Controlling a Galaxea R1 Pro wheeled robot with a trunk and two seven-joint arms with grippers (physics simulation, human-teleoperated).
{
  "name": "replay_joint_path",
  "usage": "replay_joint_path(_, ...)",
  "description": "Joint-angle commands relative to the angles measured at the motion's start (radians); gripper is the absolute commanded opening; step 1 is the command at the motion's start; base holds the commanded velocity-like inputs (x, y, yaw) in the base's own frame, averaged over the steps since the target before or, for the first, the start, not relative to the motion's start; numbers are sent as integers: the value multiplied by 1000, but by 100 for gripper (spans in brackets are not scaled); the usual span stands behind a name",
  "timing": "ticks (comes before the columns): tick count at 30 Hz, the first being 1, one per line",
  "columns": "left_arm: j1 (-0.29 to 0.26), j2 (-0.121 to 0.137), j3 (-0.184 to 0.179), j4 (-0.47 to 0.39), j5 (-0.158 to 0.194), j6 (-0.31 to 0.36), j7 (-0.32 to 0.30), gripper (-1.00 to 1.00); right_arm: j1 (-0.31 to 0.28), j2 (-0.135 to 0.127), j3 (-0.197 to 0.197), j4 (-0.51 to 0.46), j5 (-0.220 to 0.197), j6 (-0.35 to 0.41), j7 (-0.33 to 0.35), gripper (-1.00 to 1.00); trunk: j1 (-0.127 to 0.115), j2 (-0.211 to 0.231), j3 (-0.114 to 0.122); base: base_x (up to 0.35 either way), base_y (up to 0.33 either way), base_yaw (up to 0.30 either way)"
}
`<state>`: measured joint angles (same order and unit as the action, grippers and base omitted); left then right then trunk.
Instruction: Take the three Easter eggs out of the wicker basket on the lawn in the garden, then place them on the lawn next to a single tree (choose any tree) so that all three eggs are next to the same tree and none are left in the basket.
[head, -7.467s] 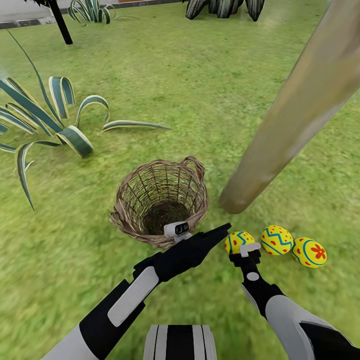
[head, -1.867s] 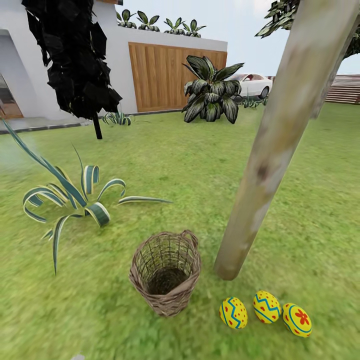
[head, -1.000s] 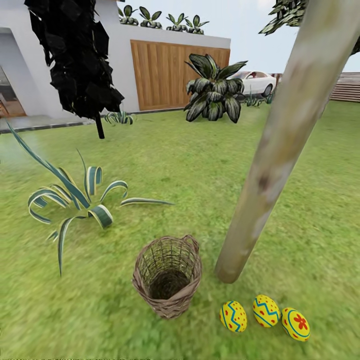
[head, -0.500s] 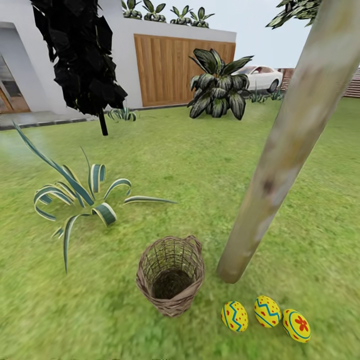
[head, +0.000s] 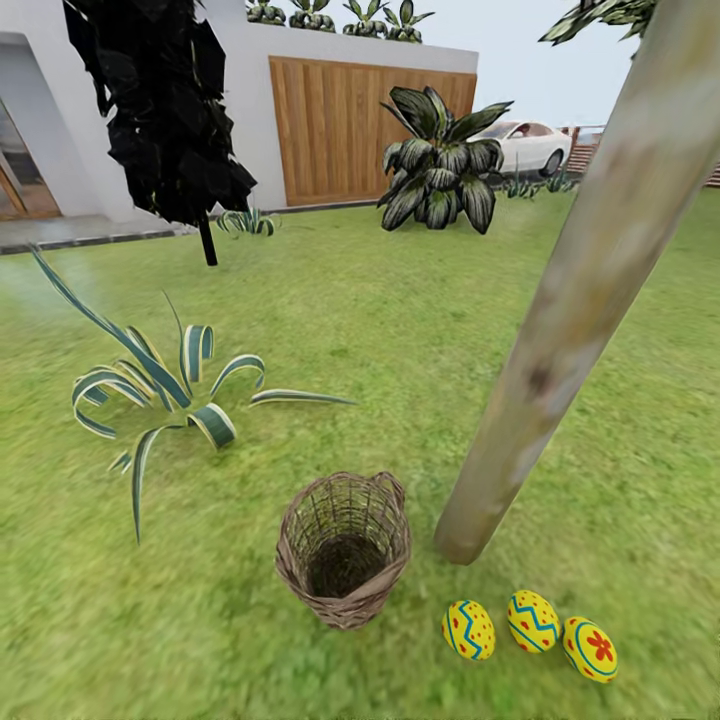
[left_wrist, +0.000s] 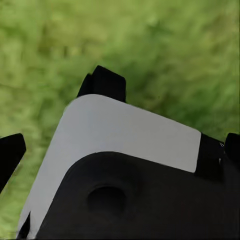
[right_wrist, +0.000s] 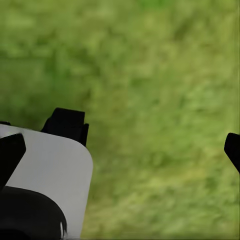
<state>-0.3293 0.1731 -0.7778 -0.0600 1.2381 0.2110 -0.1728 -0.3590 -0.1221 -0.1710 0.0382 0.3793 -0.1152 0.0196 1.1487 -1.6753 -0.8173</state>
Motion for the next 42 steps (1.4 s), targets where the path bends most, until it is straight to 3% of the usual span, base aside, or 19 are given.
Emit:
replay_joint_path(1, -1, -13, -9, -1, 9, 2, 59, 100, -1, -1, -8, 4, 6, -7, 1, 100, -4, 7, 1, 0, 0, 0)
replay_joint_path(3, -1, -30, -16, 1, 9, -22, 155, 100, -1, -1, -8, 5, 6, -7, 1, 100, -12, 21, 5, 0, 0, 0)
replay_joint_path(7, 1, -37, -19, 17, 10, -72, 206, 100, 0, -1, -8, 5, 6, -7, 1, 100, -27, 49, 11, 0, 0, 0)
replay_joint_path(12, 1, -44, -20, 60, 11, -80, 212, 100, 6, -1, -8, 5, 8, -9, 1, 100, -46, 84, 19, 0, 0, 0)
replay_joint_path(22, 1, -40, -20, 68, 12, -83, 214, 100, 12, -1, -8, 4, 6, -8, 1, 100, -85, 154, 35, 0, 0, 0)
replay_joint_path(35, 1, -44, -20, 68, 11, -84, 211, 100, 13, -1, -8, 3, 4, -7, 0, 100, -134, 245, 74, 0, 0, 0)
replay_joint_path(42, 1, -40, -19, 66, 20, -83, 211, 100, 13, -1, -8, 3, 4, -8, 0, 100, -134, 245, 74, 0, 0, 0)
